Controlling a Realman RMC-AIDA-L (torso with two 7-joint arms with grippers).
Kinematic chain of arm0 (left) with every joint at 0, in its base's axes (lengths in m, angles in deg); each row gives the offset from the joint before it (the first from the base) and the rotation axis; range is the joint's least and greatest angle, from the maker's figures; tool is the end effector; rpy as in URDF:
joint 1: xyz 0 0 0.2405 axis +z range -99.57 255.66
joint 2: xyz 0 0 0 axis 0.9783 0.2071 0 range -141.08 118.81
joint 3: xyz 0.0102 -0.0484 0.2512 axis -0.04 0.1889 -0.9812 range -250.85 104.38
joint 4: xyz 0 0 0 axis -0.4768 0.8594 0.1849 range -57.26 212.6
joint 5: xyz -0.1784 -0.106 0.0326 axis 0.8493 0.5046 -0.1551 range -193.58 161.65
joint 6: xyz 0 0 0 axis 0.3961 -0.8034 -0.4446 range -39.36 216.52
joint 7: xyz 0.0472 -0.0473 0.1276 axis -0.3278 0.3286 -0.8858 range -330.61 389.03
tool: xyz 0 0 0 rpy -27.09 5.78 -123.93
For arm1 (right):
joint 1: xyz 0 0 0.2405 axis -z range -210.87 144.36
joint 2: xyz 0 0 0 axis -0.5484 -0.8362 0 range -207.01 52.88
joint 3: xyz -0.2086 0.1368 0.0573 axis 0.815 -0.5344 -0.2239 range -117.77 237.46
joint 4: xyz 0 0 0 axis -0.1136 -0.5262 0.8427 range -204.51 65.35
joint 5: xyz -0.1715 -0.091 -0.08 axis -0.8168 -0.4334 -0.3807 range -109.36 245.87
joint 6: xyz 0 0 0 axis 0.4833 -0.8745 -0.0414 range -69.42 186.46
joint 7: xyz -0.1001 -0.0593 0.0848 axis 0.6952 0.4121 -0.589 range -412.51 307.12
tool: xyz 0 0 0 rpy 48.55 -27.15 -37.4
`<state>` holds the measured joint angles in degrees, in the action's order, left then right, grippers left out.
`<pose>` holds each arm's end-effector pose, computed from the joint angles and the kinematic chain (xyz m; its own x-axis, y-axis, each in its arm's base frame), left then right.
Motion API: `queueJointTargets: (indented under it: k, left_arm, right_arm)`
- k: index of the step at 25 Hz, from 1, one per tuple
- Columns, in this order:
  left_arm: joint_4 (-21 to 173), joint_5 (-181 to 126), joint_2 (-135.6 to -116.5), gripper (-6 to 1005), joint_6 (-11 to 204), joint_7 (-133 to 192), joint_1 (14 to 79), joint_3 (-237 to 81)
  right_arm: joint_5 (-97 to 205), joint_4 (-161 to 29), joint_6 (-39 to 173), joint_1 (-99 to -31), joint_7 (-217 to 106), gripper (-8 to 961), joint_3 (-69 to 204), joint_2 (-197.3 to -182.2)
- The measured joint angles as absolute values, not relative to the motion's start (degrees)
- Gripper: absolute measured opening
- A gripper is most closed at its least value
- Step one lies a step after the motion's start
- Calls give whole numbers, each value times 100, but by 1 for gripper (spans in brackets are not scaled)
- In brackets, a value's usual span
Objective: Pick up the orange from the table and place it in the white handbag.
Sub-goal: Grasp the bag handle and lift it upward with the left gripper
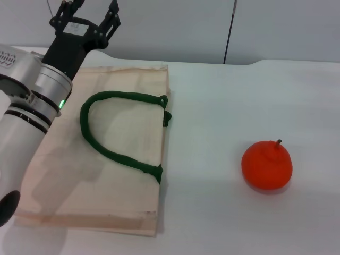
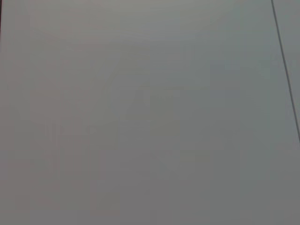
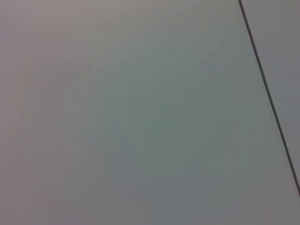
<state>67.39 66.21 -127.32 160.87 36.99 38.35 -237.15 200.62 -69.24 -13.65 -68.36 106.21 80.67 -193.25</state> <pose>-0.2443 0.3954 -0.0023 0.6637 -0.2486 0.7055 0.6375 -0.3054 -0.7073 0.3191 0.3808 0.0621 0.5728 0.2416 -0.7833 -0.8038 -0.0220 -0.5945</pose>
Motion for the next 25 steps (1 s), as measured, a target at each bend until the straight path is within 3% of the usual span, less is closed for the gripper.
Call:
queueJointTargets:
  k: [16,25]
  left_arm:
    - [6739,6548,-12725,785,16075,4042,3834,-23713]
    - [7123,5092,-12349,787,16107,6811,3536,-23715]
  right_arm:
    - [20070,-6923,-1330,-6826,10621,890,8061,-19317]
    - [20071,-6885,-1327,-6767,10621,889,8058,-19299]
